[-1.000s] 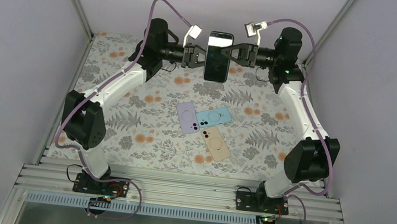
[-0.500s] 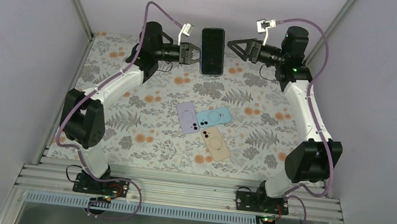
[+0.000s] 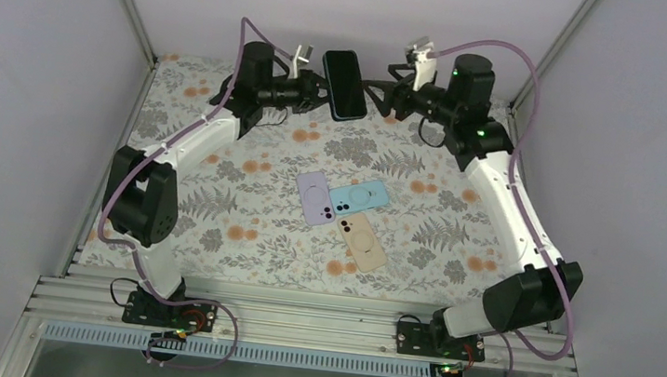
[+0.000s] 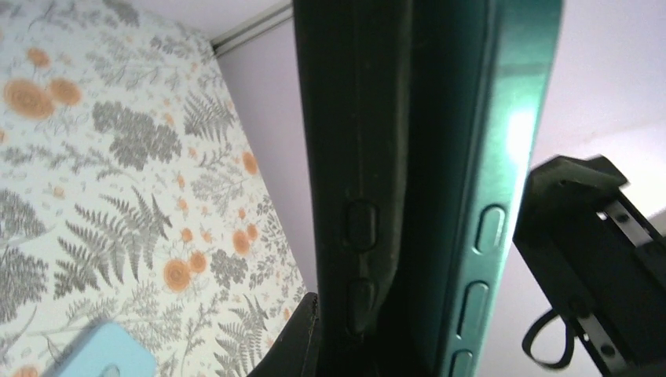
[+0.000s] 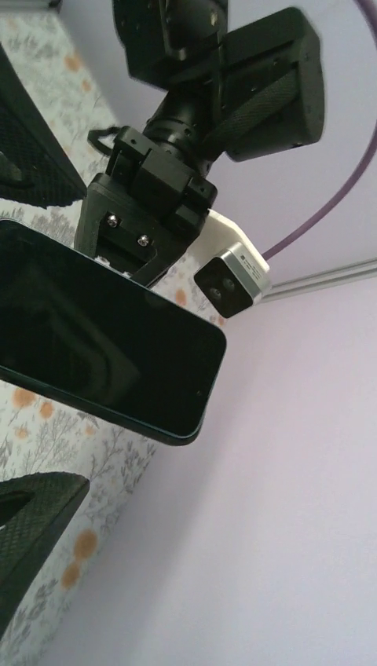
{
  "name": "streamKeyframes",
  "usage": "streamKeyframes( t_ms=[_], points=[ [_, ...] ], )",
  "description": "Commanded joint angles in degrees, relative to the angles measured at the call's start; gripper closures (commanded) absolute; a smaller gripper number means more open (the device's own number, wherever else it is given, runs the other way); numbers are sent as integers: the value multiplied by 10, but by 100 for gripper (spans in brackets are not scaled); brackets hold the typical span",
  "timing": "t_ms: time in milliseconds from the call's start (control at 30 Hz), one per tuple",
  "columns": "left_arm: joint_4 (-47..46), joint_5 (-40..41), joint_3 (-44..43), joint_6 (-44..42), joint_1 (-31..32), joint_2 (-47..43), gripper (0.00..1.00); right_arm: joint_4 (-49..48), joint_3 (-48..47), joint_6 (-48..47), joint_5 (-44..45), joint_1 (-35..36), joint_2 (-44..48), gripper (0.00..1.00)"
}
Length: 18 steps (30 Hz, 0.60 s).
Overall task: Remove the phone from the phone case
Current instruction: Remove the phone case from the phone.
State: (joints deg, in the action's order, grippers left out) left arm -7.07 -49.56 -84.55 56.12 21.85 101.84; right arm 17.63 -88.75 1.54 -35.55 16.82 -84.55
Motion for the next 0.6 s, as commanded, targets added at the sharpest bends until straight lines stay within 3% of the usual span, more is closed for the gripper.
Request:
streamKeyframes(
  t_ms=[0,567],
  points=[
    [-50,2,23,76,-3,11,98,7,23,-99,118,45,8,22],
    [-98,-13,52,133,-3,20,97,-13,70,-217,322,195,-19,24]
  ],
)
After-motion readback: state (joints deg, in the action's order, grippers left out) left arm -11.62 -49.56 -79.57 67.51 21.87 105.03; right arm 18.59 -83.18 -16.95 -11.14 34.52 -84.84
